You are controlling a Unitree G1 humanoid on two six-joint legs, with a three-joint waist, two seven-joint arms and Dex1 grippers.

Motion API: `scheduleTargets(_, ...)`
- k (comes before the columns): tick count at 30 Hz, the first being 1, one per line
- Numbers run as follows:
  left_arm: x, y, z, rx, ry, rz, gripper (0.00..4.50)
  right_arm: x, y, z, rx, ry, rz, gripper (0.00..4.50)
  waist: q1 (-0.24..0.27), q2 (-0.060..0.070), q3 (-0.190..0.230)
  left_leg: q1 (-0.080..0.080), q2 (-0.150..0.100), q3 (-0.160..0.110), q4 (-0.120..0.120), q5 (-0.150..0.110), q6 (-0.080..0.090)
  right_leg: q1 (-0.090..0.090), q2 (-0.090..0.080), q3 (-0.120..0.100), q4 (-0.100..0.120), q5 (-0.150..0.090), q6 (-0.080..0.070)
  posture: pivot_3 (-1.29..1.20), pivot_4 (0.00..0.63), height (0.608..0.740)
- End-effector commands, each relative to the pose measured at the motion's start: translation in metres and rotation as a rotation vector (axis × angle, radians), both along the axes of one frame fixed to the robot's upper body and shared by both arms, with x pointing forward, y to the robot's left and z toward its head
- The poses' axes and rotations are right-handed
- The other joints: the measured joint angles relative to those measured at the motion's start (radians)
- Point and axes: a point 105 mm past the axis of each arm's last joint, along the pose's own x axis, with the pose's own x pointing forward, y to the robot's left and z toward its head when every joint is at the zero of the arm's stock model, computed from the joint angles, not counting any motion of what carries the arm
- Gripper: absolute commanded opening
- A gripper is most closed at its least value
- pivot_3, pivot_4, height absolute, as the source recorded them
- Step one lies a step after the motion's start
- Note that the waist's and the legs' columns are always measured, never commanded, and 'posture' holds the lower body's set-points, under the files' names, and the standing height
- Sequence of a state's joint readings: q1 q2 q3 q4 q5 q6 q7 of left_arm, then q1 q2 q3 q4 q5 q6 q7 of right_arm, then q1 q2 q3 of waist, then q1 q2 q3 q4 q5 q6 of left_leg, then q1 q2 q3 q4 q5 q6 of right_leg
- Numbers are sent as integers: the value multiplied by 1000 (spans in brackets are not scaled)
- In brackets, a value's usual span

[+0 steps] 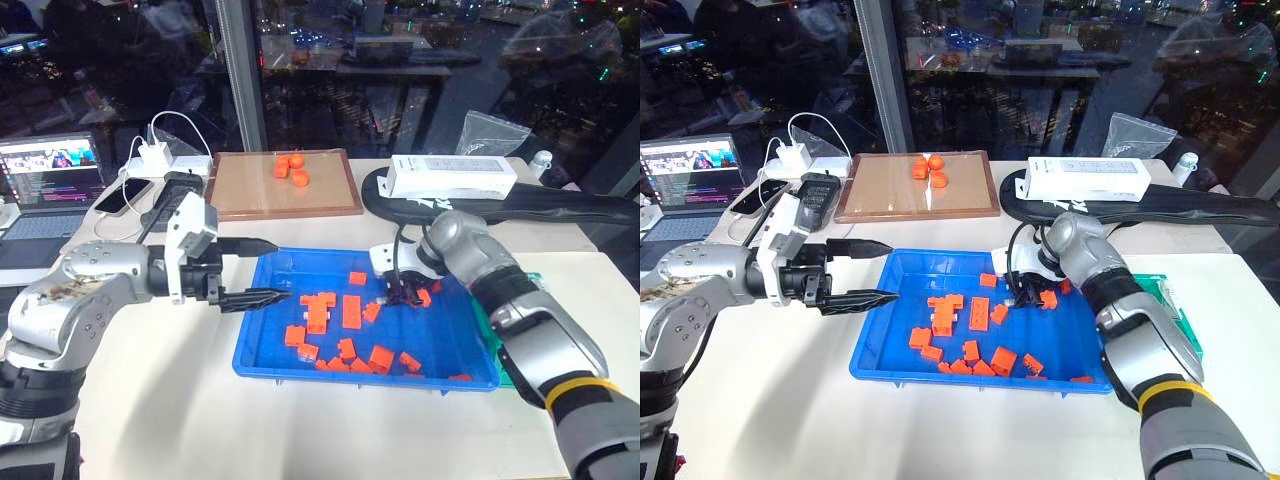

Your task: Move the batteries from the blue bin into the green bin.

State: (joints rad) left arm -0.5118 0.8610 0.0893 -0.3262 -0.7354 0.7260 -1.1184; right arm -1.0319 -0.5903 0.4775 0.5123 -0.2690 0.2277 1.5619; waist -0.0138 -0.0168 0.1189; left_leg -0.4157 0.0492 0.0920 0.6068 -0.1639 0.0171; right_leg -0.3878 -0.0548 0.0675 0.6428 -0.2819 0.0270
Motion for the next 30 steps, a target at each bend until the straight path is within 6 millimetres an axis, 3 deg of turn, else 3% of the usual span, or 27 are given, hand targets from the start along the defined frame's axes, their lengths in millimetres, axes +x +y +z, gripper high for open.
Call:
scheduleTargets(1,1,-4,9,-10,-39,-49,4500,-12,-18,44,87,-42,-56,277,3,0,0,0,0,0,0,0,0,1,0,0,0,0,0,0,150,740)
scheduleTargets(6,4,-10,10,-17,-44,-102,4500,-29,-61,76,162,-63,-254,277,14,-1,0,0,-1,1,0,0,0,1,-2,-2,-3,0,0,0,150,740)
scheduleTargets(9,7,-16,11,-29,-28,-134,4500,-49,-111,92,163,-77,-460,277,17,0,1,-1,-1,1,0,0,0,0,-2,-2,-3,0,0,0,150,740)
scheduleTargets(11,10,-18,11,-28,-10,-150,4500,-59,-132,95,164,-90,-568,277,20,0,1,-1,-1,1,-1,0,0,0,-2,-2,-3,-1,0,0,150,740)
scheduleTargets(15,15,-21,12,-20,-14,-174,4500,-73,-172,83,96,-130,-750,277,14,-1,1,0,-1,1,-1,-1,1,1,-2,-1,-4,-1,-1,0,150,740)
scheduleTargets(18,19,-23,9,-1,-23,-182,4500,-76,-167,61,207,-64,-807,277,-1,-1,1,0,0,0,-1,-1,1,1,-2,0,-4,-1,-1,0,150,740)
scheduleTargets(22,20,-24,9,3,-27,-190,4500,-75,-180,29,169,-54,-889,277,-6,0,1,1,0,-4,0,-1,1,1,-1,2,-2,-1,0,0,150,740)
scheduleTargets(24,19,-23,8,6,-32,-194,4500,-73,-185,24,153,-76,-918,1278,-5,1,1,1,-1,-4,1,-1,1,1,-1,2,-2,-2,2,0,150,740)
scheduleTargets(26,19,-22,8,11,-32,-189,4500,-77,-189,22,82,-82,-894,1805,-2,1,1,1,-1,-4,1,-1,1,1,-1,3,-2,-2,2,0,150,740)
scheduleTargets(30,20,-16,6,24,-37,-155,4500,-64,-175,46,124,-158,-836,3155,-1,2,1,1,-2,-3,0,-1,1,1,-1,2,-3,-3,3,0,150,740)
